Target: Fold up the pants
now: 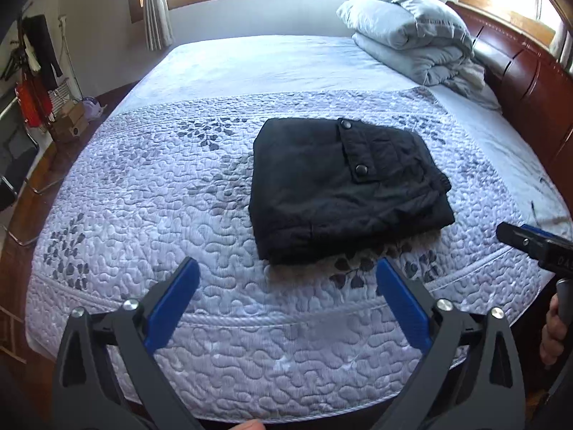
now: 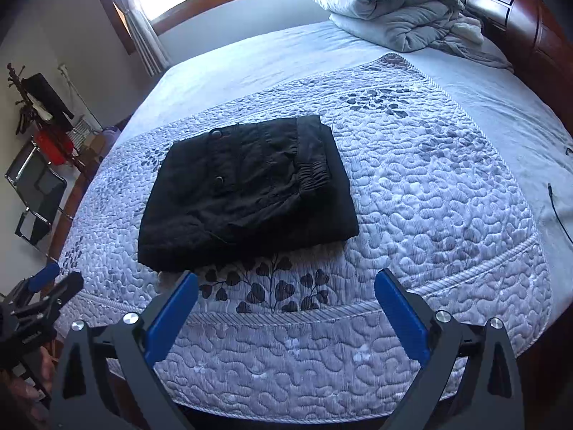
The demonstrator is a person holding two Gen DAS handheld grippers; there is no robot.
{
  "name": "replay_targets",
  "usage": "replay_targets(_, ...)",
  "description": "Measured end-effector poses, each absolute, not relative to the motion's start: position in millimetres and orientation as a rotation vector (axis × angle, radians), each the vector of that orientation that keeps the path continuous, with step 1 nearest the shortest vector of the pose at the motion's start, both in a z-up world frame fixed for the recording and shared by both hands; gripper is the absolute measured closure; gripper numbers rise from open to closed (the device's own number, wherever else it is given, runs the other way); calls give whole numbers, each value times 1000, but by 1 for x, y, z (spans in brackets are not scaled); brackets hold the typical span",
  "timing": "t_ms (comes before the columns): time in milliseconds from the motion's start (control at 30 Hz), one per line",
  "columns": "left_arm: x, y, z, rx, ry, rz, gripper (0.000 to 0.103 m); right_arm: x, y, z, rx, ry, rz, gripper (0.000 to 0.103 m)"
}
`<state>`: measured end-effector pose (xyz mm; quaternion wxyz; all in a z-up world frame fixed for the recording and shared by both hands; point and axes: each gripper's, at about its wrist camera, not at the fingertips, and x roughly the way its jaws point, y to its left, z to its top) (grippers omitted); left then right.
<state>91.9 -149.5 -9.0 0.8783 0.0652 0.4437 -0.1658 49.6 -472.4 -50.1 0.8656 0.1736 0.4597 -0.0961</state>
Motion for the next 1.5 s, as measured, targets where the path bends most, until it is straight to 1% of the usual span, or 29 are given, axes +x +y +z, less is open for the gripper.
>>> replay_targets(467, 68, -153, -15, 143, 930, -342, 3, 27, -443, -30, 218, 922, -213, 4)
replay_targets(700, 64, -150, -7, 138, 913, -333, 3, 22, -438, -20, 221, 895, -202, 4)
replay_targets(1033, 62, -144, -25, 171, 933, -304, 3, 19, -437, -27, 217, 907, -233, 4)
replay_targets(1500, 59, -146, -21, 143, 938, -324, 3, 15, -434, -27, 211, 898, -233, 4)
